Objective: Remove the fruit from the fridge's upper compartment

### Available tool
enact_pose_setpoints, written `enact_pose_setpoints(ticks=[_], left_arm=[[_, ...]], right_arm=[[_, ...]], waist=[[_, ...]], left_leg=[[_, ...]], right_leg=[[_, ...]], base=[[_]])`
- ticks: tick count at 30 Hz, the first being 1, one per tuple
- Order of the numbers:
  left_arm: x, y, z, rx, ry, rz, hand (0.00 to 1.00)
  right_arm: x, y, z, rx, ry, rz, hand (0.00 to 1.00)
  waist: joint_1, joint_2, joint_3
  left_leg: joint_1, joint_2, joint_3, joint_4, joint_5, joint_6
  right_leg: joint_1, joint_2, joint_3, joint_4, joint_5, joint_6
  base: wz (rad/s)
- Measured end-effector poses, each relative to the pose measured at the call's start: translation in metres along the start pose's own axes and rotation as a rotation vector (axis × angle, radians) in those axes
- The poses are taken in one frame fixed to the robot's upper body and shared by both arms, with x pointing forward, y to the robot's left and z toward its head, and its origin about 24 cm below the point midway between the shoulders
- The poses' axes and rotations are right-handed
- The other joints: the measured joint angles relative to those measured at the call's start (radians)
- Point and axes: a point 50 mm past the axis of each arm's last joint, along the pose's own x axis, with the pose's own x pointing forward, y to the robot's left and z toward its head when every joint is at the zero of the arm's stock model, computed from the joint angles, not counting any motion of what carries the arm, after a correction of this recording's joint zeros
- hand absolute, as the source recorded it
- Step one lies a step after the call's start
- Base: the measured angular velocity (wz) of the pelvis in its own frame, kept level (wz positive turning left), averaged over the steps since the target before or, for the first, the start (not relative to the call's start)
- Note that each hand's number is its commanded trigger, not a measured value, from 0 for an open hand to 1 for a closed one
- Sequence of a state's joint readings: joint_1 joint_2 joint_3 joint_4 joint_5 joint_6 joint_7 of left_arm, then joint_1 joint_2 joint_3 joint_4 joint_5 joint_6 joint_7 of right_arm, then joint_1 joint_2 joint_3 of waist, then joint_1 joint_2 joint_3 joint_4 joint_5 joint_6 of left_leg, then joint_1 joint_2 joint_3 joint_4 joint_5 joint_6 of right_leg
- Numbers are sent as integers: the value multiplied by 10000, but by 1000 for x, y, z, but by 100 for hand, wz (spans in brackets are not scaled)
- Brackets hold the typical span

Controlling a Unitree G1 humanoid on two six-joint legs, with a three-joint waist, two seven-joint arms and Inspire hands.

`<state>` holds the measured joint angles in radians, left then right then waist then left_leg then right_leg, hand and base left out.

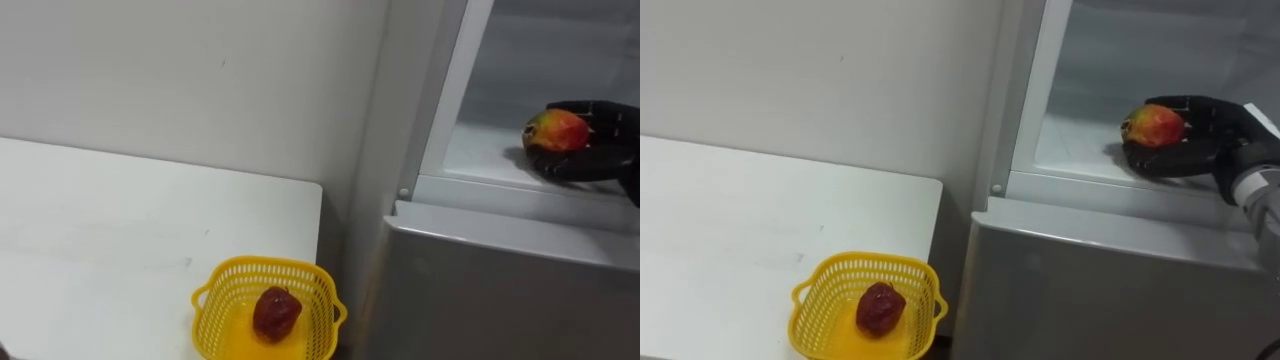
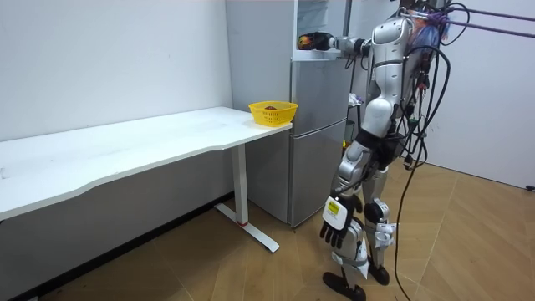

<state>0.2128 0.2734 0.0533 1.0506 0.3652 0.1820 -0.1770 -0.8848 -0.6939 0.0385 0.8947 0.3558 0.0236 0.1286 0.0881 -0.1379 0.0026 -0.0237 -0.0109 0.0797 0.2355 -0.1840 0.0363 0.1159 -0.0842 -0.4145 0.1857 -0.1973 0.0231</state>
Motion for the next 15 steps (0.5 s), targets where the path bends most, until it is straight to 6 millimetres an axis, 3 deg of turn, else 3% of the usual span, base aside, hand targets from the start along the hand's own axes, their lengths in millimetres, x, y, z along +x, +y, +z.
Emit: enact_pose_setpoints(ticks=[15], left_arm=[[0, 0, 0, -21, -49, 25, 0]], right_arm=[[0, -1, 1, 904, -126, -147, 100]], waist=[[13, -11, -14]], left_leg=[[-3, 24, 138, -1, 0, 0]], right_leg=[[-61, 0, -1, 3, 0, 0]], base=[[0]])
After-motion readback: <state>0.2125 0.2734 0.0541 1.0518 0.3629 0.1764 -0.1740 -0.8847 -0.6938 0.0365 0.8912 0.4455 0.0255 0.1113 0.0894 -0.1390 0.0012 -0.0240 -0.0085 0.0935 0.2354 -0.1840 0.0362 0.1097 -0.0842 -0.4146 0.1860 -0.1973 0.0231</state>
